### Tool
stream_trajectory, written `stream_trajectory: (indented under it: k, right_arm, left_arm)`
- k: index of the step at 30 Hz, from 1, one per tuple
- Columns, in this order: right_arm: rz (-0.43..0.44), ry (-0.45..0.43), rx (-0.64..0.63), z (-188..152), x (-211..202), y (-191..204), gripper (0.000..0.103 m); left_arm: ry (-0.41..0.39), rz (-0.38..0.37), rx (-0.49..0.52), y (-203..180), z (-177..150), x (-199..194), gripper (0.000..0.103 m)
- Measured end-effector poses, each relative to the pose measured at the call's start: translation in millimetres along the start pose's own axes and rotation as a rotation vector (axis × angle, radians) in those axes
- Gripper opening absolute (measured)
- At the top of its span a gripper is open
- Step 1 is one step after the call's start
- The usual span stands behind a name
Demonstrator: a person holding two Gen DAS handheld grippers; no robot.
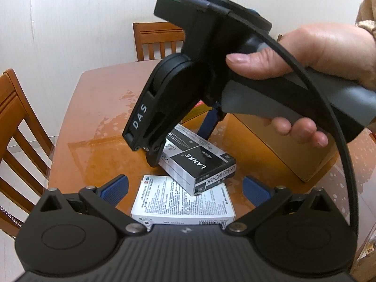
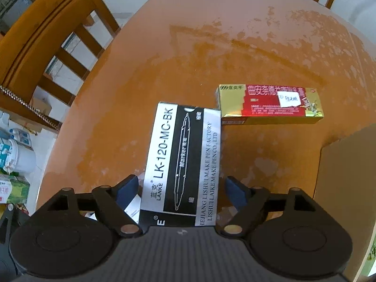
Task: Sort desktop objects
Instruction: 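Lift and carry the LANKE box with the right gripper toward the cardboard box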
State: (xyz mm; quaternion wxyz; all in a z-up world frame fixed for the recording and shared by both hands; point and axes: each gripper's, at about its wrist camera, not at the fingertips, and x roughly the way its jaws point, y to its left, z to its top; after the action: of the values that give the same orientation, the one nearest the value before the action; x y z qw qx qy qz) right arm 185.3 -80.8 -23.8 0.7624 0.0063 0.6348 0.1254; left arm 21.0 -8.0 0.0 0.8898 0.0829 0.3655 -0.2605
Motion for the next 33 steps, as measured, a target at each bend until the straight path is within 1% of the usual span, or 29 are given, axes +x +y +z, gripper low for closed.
stream_trajectory:
  k: [1,5,11,12,13,14,16,17,22,29,33]
  right_arm:
    - [-0.005,0.004,-0.006,0,2,2,0.088]
    - [-0.017,0.009,-0.018,0,5,8,0.088]
    - [-0.021,-0.013,-0.018,1,6,11,0.088]
    - [-0.022,-0.015,-0.017,2,6,11,0.086]
    - [-0.022,-0.017,-0.019,2,6,11,0.079]
    - [-0.023,-0.018,-0.021,2,6,11,0.075]
    - [-0.018,-0.021,-0.02,2,6,10,0.072]
    - [-0.015,-0.022,-0.018,3,6,9,0.072]
    - [0.016,-0.025,0.01,3,6,4,0.071]
    - [0.099,-0.016,0.081,0,0,-11,0.071]
    - [0.126,-0.02,0.1,-2,-6,-14,0.071]
  left_arm:
    - [0.0,0.001,0.0,0,0,1,0.103]
    - [0.0,0.005,-0.001,2,2,1,0.103]
    - [-0.001,0.01,-0.007,0,2,2,0.103]
    - [-0.002,0.01,-0.007,-2,3,0,0.103]
    - [-0.002,0.009,-0.008,-2,3,0,0.103]
    - [-0.002,0.008,-0.008,-2,3,1,0.103]
    - [-0.003,0.009,-0.009,-2,3,2,0.103]
    - [-0.003,0.009,-0.009,-3,3,2,0.103]
    - [-0.003,0.006,-0.009,-3,4,1,0.103]
    - [-0.002,0.004,-0.007,-4,4,-1,0.103]
    - [-0.001,0.003,-0.002,-4,6,-9,0.103]
